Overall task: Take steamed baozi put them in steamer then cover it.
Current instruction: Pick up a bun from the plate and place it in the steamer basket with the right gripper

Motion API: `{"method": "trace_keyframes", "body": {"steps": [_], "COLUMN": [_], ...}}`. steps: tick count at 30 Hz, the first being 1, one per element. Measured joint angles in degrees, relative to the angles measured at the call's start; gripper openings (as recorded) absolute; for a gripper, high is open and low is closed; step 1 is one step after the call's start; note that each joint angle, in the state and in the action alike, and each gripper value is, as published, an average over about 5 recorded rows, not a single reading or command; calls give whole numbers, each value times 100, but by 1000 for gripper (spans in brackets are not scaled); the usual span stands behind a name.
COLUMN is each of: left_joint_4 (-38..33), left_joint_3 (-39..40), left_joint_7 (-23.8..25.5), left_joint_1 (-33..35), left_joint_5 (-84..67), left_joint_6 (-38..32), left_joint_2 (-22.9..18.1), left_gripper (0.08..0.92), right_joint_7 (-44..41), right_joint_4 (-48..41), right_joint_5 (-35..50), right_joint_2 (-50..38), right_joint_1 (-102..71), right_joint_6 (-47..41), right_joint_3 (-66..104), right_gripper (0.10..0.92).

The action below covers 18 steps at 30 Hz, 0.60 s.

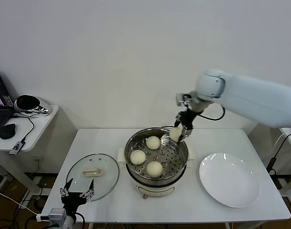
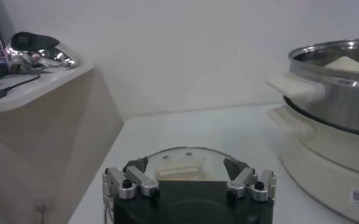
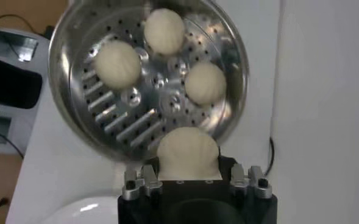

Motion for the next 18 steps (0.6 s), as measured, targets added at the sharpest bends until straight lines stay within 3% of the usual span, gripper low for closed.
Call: {"method": "trace_keyframes", "body": {"steps": [18], "left_joint_4": [9], "left_joint_3": [-57], "left_joint_7": [5], "left_joint_1": [17], "left_joint_5": [-101], "left_joint_6": [5], "left_joint_2": [-35], "left_gripper": [823], "right_joint_7": [194], "right_joint_4": [-206], "right_joint_5": [-306], "right_joint_2": [756], "right_joint_1": [-505], "right_joint_6": [-125], "right_joint_3": [-396], "right_gripper": [602]}}
